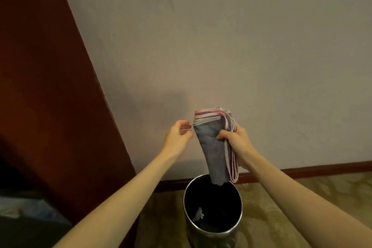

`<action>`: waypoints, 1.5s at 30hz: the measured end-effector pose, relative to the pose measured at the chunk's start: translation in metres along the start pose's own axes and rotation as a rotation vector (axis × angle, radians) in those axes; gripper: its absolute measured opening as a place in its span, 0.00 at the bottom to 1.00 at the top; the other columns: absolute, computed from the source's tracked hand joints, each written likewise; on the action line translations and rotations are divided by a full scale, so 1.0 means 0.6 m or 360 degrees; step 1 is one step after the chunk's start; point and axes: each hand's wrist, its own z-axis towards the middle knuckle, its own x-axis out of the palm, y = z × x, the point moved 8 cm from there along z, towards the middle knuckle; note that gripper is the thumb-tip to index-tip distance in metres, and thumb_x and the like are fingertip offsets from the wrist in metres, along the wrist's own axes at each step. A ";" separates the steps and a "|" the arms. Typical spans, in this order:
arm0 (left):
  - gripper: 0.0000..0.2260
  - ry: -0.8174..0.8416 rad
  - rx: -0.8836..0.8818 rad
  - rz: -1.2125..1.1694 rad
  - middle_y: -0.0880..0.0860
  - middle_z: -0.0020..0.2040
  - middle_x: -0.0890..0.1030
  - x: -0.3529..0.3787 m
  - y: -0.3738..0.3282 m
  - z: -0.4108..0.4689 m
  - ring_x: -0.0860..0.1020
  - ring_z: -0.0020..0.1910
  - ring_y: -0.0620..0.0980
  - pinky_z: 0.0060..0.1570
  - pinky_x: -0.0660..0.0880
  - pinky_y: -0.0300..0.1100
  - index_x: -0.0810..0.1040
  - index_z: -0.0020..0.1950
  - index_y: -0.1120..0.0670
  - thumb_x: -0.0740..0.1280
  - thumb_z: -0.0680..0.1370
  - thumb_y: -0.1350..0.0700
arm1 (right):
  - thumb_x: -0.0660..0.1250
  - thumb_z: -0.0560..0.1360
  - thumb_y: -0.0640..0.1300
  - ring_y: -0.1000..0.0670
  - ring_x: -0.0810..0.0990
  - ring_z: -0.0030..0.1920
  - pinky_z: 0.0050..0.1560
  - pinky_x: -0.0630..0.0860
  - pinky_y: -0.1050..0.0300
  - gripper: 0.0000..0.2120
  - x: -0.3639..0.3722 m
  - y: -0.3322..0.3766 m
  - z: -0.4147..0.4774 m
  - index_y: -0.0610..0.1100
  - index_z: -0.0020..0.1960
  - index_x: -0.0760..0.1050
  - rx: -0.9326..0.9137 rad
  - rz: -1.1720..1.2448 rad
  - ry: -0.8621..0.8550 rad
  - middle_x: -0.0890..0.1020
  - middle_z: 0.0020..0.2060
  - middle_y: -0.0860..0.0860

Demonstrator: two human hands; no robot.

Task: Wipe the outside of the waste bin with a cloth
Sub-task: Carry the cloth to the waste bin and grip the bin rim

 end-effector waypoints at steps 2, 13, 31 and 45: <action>0.13 0.0011 -0.0010 0.0068 0.58 0.55 0.80 0.021 0.066 -0.005 0.77 0.53 0.51 0.58 0.72 0.44 0.74 0.59 0.61 0.65 0.75 0.65 | 0.66 0.58 0.32 0.51 0.81 0.36 0.35 0.78 0.57 0.18 -0.024 -0.056 0.005 0.49 0.42 0.82 0.0019 -0.0019 -0.0070 0.84 0.34 0.51; 0.08 0.0213 0.0132 0.0385 0.50 0.52 0.81 0.163 0.325 -0.070 0.77 0.51 0.46 0.50 0.70 0.37 0.77 0.55 0.53 0.64 0.77 0.58 | 0.65 0.59 0.30 0.54 0.76 0.29 0.26 0.72 0.62 0.12 -0.156 -0.296 -0.024 0.45 0.34 0.80 -0.0014 -0.0110 -0.0284 0.79 0.26 0.52; 0.14 0.0621 0.1206 0.1408 0.49 0.43 0.79 0.282 0.451 -0.260 0.76 0.44 0.47 0.43 0.66 0.40 0.75 0.47 0.52 0.54 0.80 0.46 | 0.65 0.55 0.34 0.44 0.77 0.33 0.35 0.74 0.54 0.10 -0.369 -0.591 -0.191 0.40 0.36 0.75 0.0548 0.0399 -0.1210 0.78 0.33 0.44; 0.11 0.0321 0.0758 0.1104 0.47 0.32 0.75 0.278 0.401 -0.256 0.76 0.35 0.51 0.35 0.71 0.47 0.74 0.39 0.50 0.60 0.78 0.47 | 0.69 0.60 0.36 0.38 0.78 0.45 0.48 0.77 0.42 0.09 -0.368 -0.655 -0.241 0.41 0.38 0.72 0.0811 0.0010 -0.1105 0.79 0.43 0.39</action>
